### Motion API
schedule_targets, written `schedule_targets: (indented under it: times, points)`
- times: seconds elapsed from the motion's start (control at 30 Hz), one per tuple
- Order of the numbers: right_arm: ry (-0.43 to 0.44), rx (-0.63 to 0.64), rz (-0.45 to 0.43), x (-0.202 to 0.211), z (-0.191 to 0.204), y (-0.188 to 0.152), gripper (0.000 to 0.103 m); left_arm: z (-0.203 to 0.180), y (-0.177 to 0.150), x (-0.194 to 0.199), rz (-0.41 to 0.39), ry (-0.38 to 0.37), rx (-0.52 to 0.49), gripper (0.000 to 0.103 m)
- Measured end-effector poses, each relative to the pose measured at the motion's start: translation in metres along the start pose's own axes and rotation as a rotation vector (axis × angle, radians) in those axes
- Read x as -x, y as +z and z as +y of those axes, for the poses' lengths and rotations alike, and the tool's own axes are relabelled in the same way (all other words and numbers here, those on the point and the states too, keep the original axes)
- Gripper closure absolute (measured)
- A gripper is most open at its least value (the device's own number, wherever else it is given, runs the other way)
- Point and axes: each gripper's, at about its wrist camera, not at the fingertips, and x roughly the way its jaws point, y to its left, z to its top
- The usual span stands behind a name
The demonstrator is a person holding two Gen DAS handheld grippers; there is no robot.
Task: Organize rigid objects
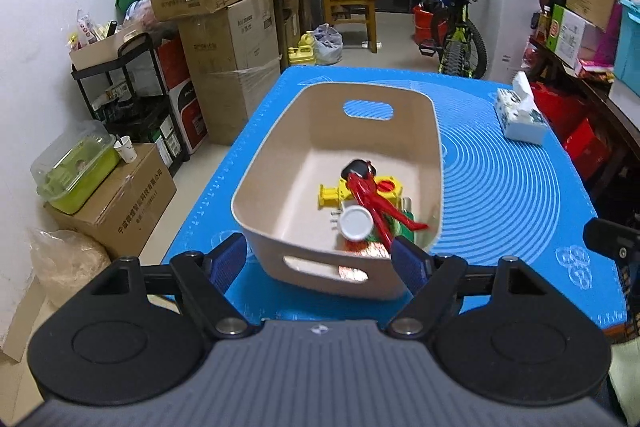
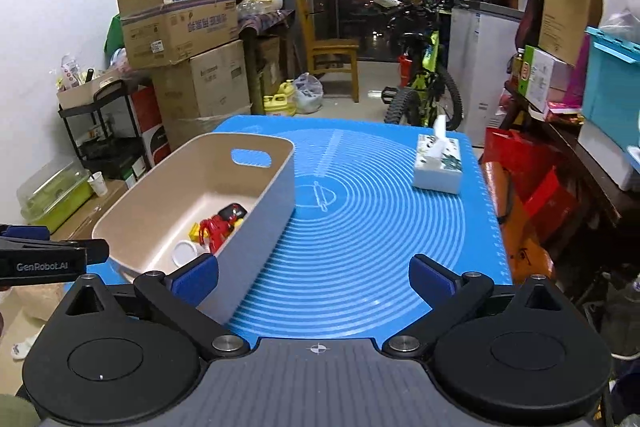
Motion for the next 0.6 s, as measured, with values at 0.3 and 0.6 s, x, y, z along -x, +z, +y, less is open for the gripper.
schedule_targets:
  times: [0.3, 0.6]
  points:
    - [-0.028, -0.012, -0.024, 0.019, -0.011, -0.032, 0.003, -0.017, -0.028, 0.016, 0.004, -0.002, -0.037, 0.023]
    - [-0.028, -0.040, -0.015, 0.014, -0.018, -0.059, 0.003, -0.030, -0.058, 0.010, 0.027, 0.004, -0.063, 0.023]
